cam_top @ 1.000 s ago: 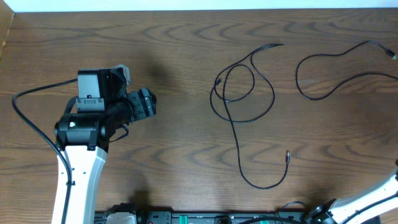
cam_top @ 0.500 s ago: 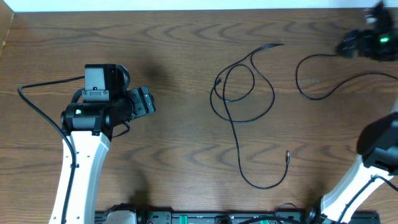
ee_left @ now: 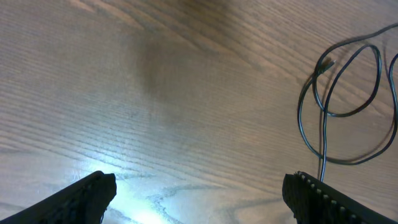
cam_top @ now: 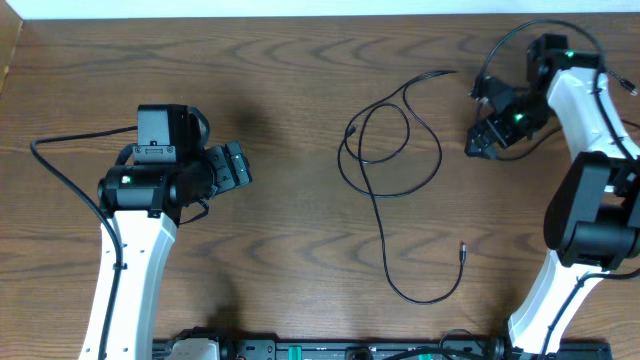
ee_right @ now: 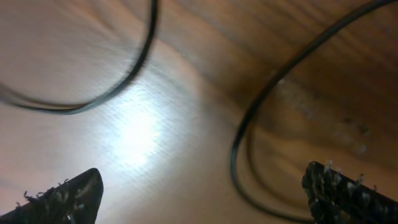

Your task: Untangle cables

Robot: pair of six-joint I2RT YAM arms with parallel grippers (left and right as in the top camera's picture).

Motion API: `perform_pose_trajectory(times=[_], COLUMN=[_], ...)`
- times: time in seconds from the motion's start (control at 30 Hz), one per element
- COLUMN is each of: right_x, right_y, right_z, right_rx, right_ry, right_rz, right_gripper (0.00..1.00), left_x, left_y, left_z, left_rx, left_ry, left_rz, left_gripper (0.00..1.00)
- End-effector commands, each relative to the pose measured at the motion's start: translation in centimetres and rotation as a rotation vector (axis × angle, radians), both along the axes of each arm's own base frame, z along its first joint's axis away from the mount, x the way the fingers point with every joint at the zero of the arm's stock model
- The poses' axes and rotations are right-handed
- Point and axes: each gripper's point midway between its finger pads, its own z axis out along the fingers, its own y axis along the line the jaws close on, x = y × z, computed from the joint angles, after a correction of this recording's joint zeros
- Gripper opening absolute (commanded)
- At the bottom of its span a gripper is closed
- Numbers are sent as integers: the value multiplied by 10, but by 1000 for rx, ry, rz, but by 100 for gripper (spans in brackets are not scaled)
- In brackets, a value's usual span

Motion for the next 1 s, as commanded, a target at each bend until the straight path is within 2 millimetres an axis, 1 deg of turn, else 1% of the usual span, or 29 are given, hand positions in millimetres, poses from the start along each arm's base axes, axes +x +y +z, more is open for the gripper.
perform_pose_trajectory(times=[0.0,0.1,0.23,0.27,0.37,0.4,0.43,0.53,0.57,0.63,0.67,0.77,0.83,0.9,0.97], right_x=[-2,3,4,3,-1,-2,-2,0,2,6,8,14,18,25,33], right_y=[-19,-22,-26,-29,-36,-38,-38,-39,-39,-40,-40,-43,-50,-67,-89], right_z=[-17,-26,-45,-52,-65,-68,-70,-74,-74,-73,-73,-71,-69,-61,-45], right_rx=[-120,-128,-137,-152,-192,-203,-207,-207,-207,-206,-206,-209,-241,-327,-429], right_ry=[-7,-38,-70,-76,-80,-82,-85,-100,-106,-121,-129,-146,-162,-196,-246], right_rz=[46,41,31,27,22,20,19,4,-8,-38,-59,-116,-169,-254,-347], right_gripper=[96,89,88,83,68,61,52,34,23,5,1,1,1,1,1], left_x=[-1,-1,-1,-1,-1,-1,-1,-1,-1,-1,-1,-1,-1,-1,-1], left_y=[0,0,0,0,0,0,0,0,0,0,0,0,0,0,0], left_z=[1,1,1,1,1,1,1,1,1,1,1,1,1,1,1], left_rx=[3,3,3,3,3,3,3,3,3,3,3,3,3,3,3], left_ry=[-2,-3,-3,-3,-3,-3,-3,-3,-3,-3,-3,-3,-3,-3,-3], left_rz=[-3,-3,-3,-3,-3,-3,-3,-2,-2,-2,-3,-2,-2,-2,-2], left_gripper=[92,92,91,91,92,92,92,92,91,91,91,92,92,91,91])
